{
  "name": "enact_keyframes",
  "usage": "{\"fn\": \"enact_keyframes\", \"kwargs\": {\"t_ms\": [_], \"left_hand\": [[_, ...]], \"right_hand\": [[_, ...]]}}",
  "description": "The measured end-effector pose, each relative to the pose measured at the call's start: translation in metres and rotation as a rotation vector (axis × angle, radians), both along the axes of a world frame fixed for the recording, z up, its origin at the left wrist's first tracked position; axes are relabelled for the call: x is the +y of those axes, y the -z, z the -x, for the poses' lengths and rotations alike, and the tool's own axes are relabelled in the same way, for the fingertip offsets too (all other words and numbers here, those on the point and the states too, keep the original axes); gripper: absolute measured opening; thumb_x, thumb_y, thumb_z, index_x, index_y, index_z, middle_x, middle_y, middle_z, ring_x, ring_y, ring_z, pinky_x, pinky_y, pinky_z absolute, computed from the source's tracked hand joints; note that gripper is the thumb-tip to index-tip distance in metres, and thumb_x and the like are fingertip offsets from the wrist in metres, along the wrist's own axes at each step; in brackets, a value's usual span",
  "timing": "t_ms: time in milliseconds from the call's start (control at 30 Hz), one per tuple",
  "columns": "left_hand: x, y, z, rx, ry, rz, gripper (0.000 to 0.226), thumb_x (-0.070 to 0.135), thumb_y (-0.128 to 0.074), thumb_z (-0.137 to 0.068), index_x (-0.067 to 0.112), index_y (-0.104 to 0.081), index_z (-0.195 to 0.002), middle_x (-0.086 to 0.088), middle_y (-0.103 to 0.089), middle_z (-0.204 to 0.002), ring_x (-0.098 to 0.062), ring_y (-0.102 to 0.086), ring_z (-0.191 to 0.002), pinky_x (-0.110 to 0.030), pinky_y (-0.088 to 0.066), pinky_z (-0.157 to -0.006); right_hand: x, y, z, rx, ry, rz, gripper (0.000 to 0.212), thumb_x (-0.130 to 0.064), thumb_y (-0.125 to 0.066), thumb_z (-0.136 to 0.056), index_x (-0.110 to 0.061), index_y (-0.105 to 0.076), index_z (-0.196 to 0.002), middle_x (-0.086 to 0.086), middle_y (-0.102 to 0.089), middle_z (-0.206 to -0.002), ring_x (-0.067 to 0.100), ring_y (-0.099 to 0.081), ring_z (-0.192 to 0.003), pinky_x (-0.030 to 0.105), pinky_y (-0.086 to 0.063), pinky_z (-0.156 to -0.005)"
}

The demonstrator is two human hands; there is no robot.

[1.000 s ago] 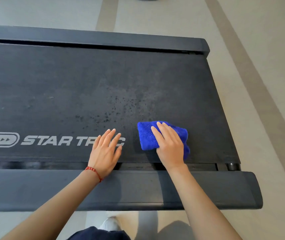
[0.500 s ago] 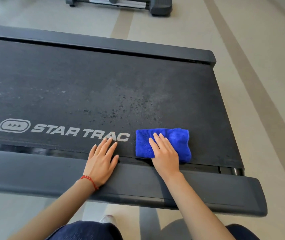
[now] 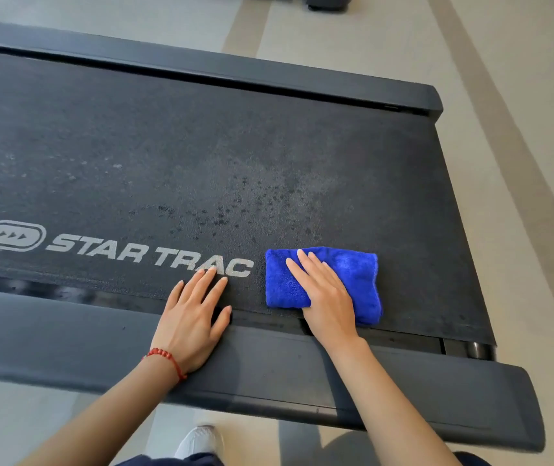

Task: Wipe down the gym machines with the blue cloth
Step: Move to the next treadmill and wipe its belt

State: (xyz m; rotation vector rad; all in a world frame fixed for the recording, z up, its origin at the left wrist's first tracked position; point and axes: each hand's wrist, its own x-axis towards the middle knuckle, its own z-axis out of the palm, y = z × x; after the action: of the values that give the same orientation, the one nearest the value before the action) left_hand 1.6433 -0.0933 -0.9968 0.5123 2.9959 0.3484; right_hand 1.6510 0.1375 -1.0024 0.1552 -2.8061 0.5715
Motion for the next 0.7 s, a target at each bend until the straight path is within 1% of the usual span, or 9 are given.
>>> {"fn": "enact_keyframes", "kwargs": {"t_ms": [33, 100, 233, 333, 433, 567, 633, 700], "left_hand": [[0.0, 0.0, 0.0, 0.006, 0.003, -0.002, 0.055, 0.042, -0.034, -0.087, 0.009, -0.06, -0.124, -0.013, -0.052, -0.134, -0.028, -0.043, -0.125, -0.038, -0.02, -0.104], [0.0, 0.0, 0.0, 0.013, 0.008, -0.007, 0.055, 0.042, -0.034, -0.088, 0.009, -0.059, -0.124, -0.013, -0.05, -0.135, -0.027, -0.041, -0.126, -0.039, -0.02, -0.104], [0.0, 0.001, 0.001, 0.01, 0.013, 0.012, 0.056, 0.043, -0.034, -0.088, 0.01, -0.057, -0.127, -0.011, -0.048, -0.138, -0.024, -0.037, -0.128, -0.039, -0.019, -0.106], [0.0, 0.002, 0.0, 0.007, 0.008, 0.014, 0.056, 0.043, -0.034, -0.088, 0.011, -0.056, -0.128, -0.01, -0.047, -0.139, -0.024, -0.037, -0.129, -0.039, -0.019, -0.107], [0.0, 0.003, 0.0, 0.013, 0.005, 0.018, 0.056, 0.043, -0.034, -0.088, 0.011, -0.055, -0.129, -0.01, -0.046, -0.14, -0.024, -0.036, -0.13, -0.039, -0.018, -0.107], [0.0, 0.002, 0.0, 0.026, 0.008, 0.017, 0.056, 0.043, -0.034, -0.088, 0.011, -0.055, -0.129, -0.01, -0.046, -0.14, -0.023, -0.035, -0.13, -0.038, -0.018, -0.107], [0.001, 0.002, -0.001, 0.03, 0.011, 0.019, 0.056, 0.043, -0.034, -0.088, 0.011, -0.055, -0.129, -0.01, -0.046, -0.14, -0.024, -0.037, -0.13, -0.039, -0.019, -0.106], [0.001, 0.002, 0.0, 0.032, 0.011, 0.021, 0.056, 0.044, -0.034, -0.089, 0.011, -0.055, -0.129, -0.01, -0.046, -0.14, -0.024, -0.037, -0.13, -0.039, -0.019, -0.106]], "right_hand": [[0.001, 0.001, 0.003, 0.0, 0.002, 0.02, 0.077, 0.016, -0.044, -0.054, -0.013, -0.058, -0.124, 0.006, -0.053, -0.133, 0.024, -0.047, -0.125, 0.03, -0.025, -0.107], [0.003, 0.003, 0.01, 0.004, 0.005, 0.068, 0.077, 0.015, -0.04, -0.053, -0.013, -0.06, -0.122, 0.005, -0.054, -0.132, 0.023, -0.046, -0.125, 0.029, -0.025, -0.107], [0.005, 0.01, 0.018, 0.043, -0.006, 0.076, 0.074, 0.016, -0.04, -0.054, -0.011, -0.06, -0.121, 0.006, -0.056, -0.131, 0.021, -0.043, -0.126, 0.031, -0.027, -0.107], [0.006, 0.012, 0.025, 0.068, -0.012, 0.067, 0.074, 0.015, -0.04, -0.054, -0.011, -0.061, -0.12, 0.007, -0.056, -0.13, 0.024, -0.047, -0.124, 0.032, -0.029, -0.106], [0.008, 0.015, 0.028, 0.089, -0.022, 0.06, 0.074, 0.015, -0.041, -0.054, -0.011, -0.061, -0.121, 0.007, -0.056, -0.13, 0.026, -0.048, -0.124, 0.033, -0.029, -0.106], [0.012, 0.016, 0.041, 0.074, -0.044, 0.064, 0.072, 0.013, -0.04, -0.056, -0.01, -0.06, -0.121, 0.008, -0.056, -0.13, 0.029, -0.048, -0.124, 0.035, -0.031, -0.106], [0.016, 0.015, 0.06, 0.053, -0.049, 0.074, 0.071, 0.013, -0.039, -0.057, -0.01, -0.06, -0.121, 0.009, -0.056, -0.13, 0.03, -0.049, -0.124, 0.038, -0.035, -0.106], [0.02, 0.013, 0.081, 0.02, -0.034, 0.099, 0.07, 0.013, -0.037, -0.059, -0.01, -0.059, -0.122, 0.008, -0.055, -0.131, 0.03, -0.047, -0.125, 0.042, -0.034, -0.106]]}}
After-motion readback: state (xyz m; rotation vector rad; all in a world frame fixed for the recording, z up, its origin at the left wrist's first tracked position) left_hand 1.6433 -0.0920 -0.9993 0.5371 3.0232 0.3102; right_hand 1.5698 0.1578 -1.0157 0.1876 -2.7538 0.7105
